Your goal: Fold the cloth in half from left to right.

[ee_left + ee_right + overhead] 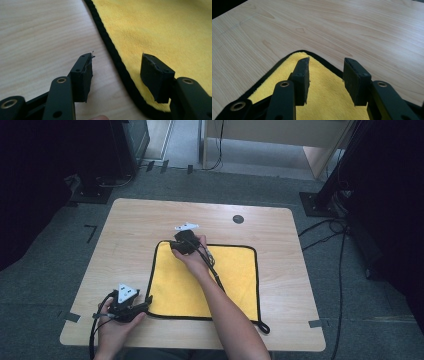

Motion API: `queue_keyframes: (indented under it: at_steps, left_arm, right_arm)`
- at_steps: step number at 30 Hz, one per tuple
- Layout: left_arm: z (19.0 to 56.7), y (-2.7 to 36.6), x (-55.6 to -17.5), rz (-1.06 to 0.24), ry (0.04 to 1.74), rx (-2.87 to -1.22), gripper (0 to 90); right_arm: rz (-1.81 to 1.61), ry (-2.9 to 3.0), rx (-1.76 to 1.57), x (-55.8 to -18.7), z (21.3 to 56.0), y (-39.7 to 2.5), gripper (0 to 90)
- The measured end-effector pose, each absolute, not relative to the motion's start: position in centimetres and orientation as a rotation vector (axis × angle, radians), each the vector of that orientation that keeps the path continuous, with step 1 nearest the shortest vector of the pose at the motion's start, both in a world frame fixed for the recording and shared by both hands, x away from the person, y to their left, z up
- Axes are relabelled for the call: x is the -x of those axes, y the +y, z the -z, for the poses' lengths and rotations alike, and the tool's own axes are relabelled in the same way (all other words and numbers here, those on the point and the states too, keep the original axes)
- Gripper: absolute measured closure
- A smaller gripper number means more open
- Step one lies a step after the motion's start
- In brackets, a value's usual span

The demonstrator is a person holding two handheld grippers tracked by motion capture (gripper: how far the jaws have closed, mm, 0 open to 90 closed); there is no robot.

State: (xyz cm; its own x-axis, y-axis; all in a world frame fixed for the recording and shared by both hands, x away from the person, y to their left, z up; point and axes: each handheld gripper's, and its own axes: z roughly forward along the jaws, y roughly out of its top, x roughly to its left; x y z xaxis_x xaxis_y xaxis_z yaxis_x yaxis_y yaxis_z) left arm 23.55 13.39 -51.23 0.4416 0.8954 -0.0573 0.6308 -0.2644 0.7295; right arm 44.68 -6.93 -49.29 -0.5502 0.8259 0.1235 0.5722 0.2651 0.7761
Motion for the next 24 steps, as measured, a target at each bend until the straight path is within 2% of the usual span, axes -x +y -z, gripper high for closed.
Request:
queue_keyframes:
  at_steps: [15,20,24]
  left_arm:
    - [51.5,13.1,-23.0,-0.501,1.259,-2.027,43.4]
    - [51.3,13.0,-22.7,-0.474,1.254,-2.041,43.1]
    - [51.3,12.6,-22.3,-0.501,1.257,-2.066,43.1]
  right_arm:
    - [-1.126,2.294,-1.281,-45.7,50.6,-3.6,55.1]
    - [-1.104,2.287,-1.286,-45.9,51.2,-2.8,49.3]
    - [-1.093,2.263,-1.318,-46.5,51.3,-2.0,44.3]
